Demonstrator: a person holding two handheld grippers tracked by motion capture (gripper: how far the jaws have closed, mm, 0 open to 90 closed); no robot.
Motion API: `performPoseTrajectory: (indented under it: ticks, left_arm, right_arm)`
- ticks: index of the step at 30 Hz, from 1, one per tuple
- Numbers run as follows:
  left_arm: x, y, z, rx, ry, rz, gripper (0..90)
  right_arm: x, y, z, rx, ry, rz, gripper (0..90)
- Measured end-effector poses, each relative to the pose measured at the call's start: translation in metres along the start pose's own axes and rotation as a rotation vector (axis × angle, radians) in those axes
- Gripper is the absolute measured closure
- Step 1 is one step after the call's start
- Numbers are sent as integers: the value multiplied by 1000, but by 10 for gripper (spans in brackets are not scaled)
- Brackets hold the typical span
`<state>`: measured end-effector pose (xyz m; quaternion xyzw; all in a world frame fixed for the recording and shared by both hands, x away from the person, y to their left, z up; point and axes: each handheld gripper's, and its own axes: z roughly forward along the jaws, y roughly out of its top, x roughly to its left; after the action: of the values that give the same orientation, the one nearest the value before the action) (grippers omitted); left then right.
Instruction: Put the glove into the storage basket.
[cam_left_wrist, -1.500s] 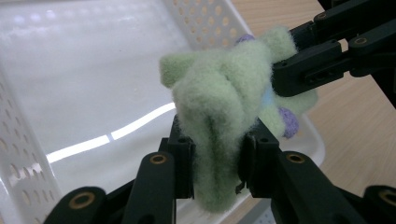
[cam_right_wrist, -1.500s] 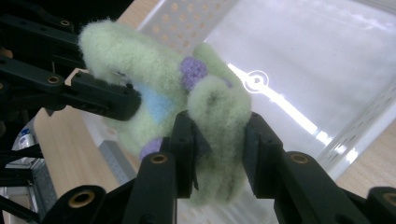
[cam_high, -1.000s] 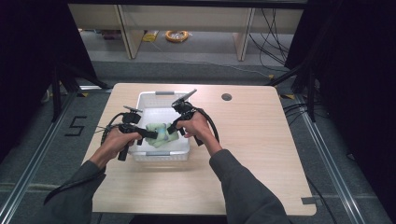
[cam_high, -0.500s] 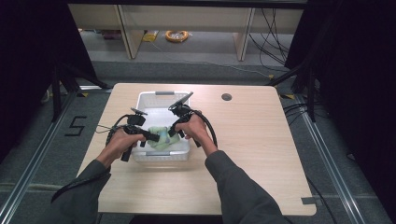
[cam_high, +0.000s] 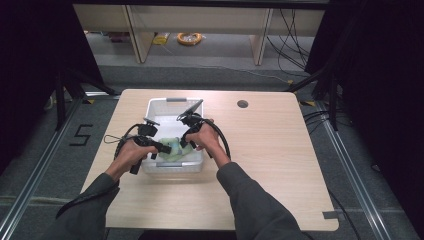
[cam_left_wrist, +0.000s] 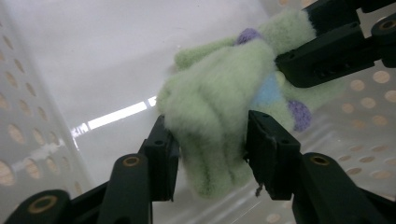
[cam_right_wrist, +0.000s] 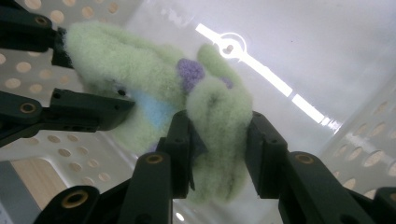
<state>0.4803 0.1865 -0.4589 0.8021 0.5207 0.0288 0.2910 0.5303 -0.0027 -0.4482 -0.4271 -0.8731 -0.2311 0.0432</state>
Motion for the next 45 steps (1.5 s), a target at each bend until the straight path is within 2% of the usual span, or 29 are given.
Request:
performPoseTrajectory:
  ticks: [1,4,5,7,8,10,11,16,18,19,23,24,28,29,31,37,40,41,45]
  left_arm:
    - [1,0,-1,4,-1,-9,519]
    - [3,1,-3,-14,5,-21,479]
    - [3,1,-5,-31,7,-31,471]
    - [4,1,-6,-28,4,-28,472]
    - [4,1,-8,-35,9,-33,468]
    - [5,1,-10,-35,10,-37,455]
    - [5,1,-11,-51,14,-42,452]
    - [3,1,-17,-81,16,-53,435]
    - [2,2,-19,-81,9,-50,435]
    - [1,2,-21,-90,11,-53,435]
    - [-2,1,-27,-112,13,-49,428]
    - [-2,1,-29,-112,12,-35,426]
    - [-4,-1,-35,-132,9,-39,415]
    - [-5,-2,-36,-147,7,-44,415]
    - [-7,-3,-42,-168,-6,-46,412]
    - [-15,-6,-49,-198,-33,-36,375]
    - [-25,-9,-53,-228,-62,-30,369]
    - [-27,-10,-55,-229,-69,-20,366]
    - [-40,-15,-59,-249,-97,5,363]
  right_arm:
    - [0,0,0,3,-4,-18,650]
    - [1,1,0,5,-20,-16,644]
    - [2,2,0,13,-46,-42,637]
    - [4,3,0,15,-47,-27,631]
    - [5,4,0,12,-62,-52,603]
    - [7,5,-1,24,-84,-48,586]
    - [7,5,-1,22,-90,-56,577]
    - [8,7,-6,13,-103,-67,519]
    - [9,8,-7,10,-96,-56,519]
    - [8,9,-11,-12,-93,-64,519]
    - [8,10,-18,-39,-87,-63,513]
    - [8,10,-20,-43,-80,-77,513]
    - [7,9,-27,-68,-75,-77,503]
    - [6,8,-34,-73,-68,-77,498]
    - [5,6,-39,-89,-63,-91,494]
    - [3,-2,-53,-99,-67,-86,458]
    - [1,-12,-64,-121,-50,-104,451]
    - [1,-15,-66,-122,-42,-97,445]
    - [-3,-28,-76,-153,-28,-125,429]
